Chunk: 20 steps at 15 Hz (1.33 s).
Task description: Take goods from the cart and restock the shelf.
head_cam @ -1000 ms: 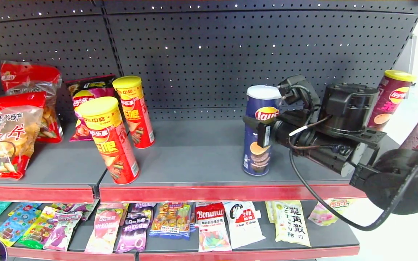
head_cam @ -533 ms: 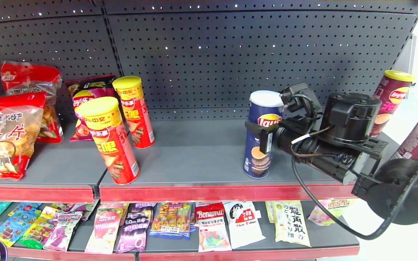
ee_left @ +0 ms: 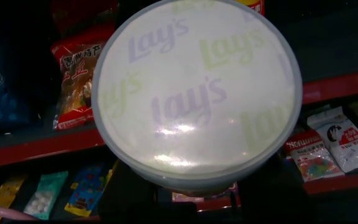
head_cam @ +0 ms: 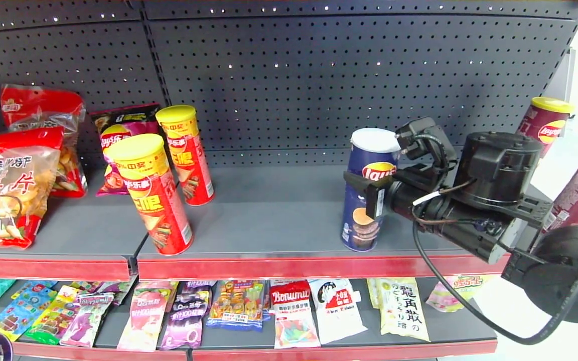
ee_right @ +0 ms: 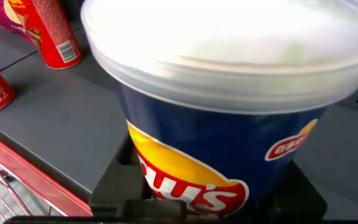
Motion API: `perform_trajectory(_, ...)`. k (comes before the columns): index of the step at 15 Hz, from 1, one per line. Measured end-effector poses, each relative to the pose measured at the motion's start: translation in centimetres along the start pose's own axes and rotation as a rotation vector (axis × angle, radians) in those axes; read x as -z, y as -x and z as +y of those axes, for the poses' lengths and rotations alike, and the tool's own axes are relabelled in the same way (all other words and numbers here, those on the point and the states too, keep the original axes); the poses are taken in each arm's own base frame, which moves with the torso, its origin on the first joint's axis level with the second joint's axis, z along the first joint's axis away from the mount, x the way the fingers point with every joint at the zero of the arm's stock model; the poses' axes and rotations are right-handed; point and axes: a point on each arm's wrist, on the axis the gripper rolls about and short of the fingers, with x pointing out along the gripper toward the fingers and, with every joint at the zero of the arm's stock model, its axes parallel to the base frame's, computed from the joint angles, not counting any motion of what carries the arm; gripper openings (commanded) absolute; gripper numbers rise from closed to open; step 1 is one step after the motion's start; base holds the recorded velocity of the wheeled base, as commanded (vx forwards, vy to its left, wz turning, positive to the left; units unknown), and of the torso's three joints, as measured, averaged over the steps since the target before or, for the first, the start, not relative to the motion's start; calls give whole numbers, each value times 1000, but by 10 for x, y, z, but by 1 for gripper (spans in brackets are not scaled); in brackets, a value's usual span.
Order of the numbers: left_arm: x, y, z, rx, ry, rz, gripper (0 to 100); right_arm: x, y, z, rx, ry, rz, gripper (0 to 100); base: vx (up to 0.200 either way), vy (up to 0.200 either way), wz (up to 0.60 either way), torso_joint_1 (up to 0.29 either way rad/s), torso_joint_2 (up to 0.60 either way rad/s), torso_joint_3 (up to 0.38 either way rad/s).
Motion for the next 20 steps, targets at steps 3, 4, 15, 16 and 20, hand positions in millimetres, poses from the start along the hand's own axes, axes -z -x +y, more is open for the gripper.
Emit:
perform_trajectory(3,0,0,0,-1,1,-1,0,1,1,0,-2,0,5,0,0,0,0,0,0,0)
perform_trajectory(4,0,1,0,-1,1,-2,0,1,1,0,-2,0,5,0,0,0,0,0,0,0)
perform_trajectory(15,1,1,0,1,1,-4,0,3,14,4,-7,-3,17,100,0,0,0,0,0,0)
perform_trajectory(16,1,1,0,4,1,-5,0,5,22,4,-5,-2,23,100,0,0,0,0,0,0)
perform_trajectory(20,1,1,0,9,1,-4,0,17,75,1,-17,8,54,100,0,0,0,0,0,0)
